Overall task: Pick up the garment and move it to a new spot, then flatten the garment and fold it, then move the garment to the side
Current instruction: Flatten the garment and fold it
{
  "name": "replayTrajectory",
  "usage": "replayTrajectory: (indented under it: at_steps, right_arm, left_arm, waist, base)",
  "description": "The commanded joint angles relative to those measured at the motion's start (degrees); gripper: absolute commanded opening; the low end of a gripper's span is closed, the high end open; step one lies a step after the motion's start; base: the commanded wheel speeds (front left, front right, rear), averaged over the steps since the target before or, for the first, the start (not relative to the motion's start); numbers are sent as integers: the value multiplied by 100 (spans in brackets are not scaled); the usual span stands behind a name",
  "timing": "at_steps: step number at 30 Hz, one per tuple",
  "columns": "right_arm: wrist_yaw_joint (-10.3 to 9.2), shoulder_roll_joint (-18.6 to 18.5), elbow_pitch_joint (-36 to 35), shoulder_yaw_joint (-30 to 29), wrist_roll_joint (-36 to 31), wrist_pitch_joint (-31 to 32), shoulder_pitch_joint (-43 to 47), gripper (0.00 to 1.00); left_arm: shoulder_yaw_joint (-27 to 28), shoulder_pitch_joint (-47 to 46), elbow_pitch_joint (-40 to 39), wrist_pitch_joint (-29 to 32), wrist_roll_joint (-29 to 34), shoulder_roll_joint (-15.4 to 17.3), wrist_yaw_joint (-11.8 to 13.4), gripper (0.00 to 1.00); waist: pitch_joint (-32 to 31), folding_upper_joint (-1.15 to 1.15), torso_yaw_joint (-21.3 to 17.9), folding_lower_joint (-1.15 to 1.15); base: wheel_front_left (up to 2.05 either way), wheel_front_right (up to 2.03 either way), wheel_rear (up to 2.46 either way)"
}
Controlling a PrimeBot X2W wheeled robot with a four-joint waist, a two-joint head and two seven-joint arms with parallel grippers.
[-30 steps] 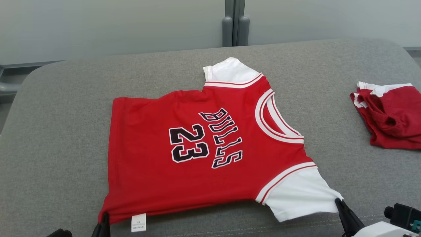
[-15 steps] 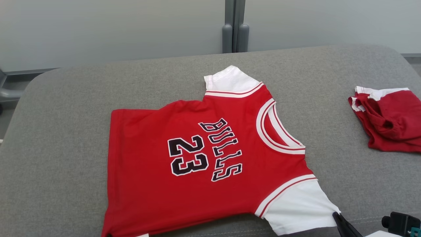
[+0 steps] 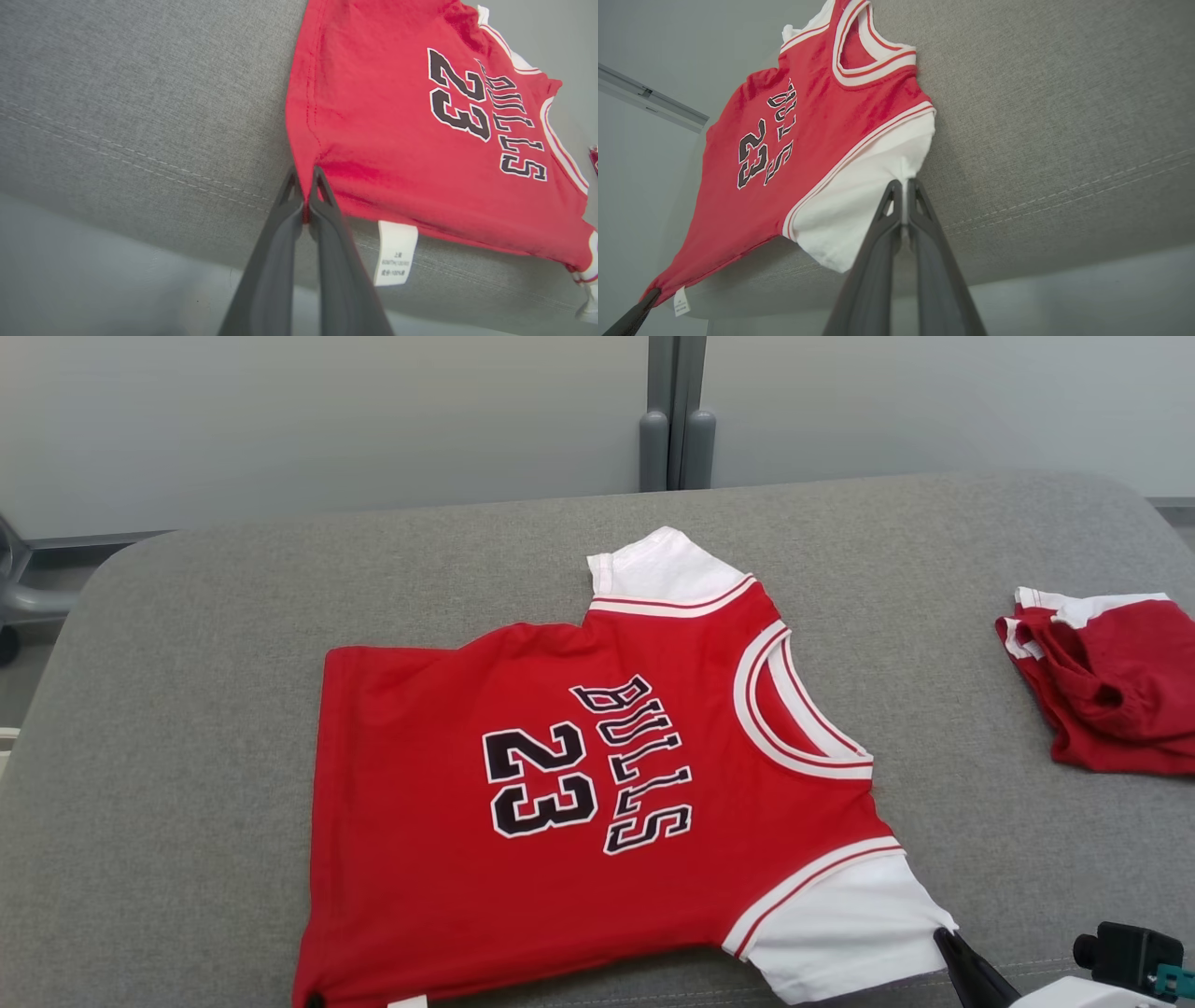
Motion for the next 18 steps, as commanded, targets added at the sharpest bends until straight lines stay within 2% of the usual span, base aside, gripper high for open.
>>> replayTrajectory:
  at_steps: [1, 9, 18]
  right_arm:
    - [-4, -1, -15, 15, -38, 32, -84, 0]
    - [-3, -1, 106, 21, -233, 313, -494, 0]
    - [-2, -3, 662, -46, -552, 628, -1655, 0]
  left_arm:
    - [4, -105, -24, 29, 39, 23, 39, 0]
    - [-105, -450, -284, 576, -90, 27, 273, 0]
    - [-160, -1321, -215, 1216, -19, 153, 588, 0]
  waist:
    - [-2, 0, 11, 0]
    - [31, 0, 74, 0]
    - [236, 0, 103, 0]
  base:
    - [0, 0, 0]
    - [0, 0, 0]
    - [0, 0, 0]
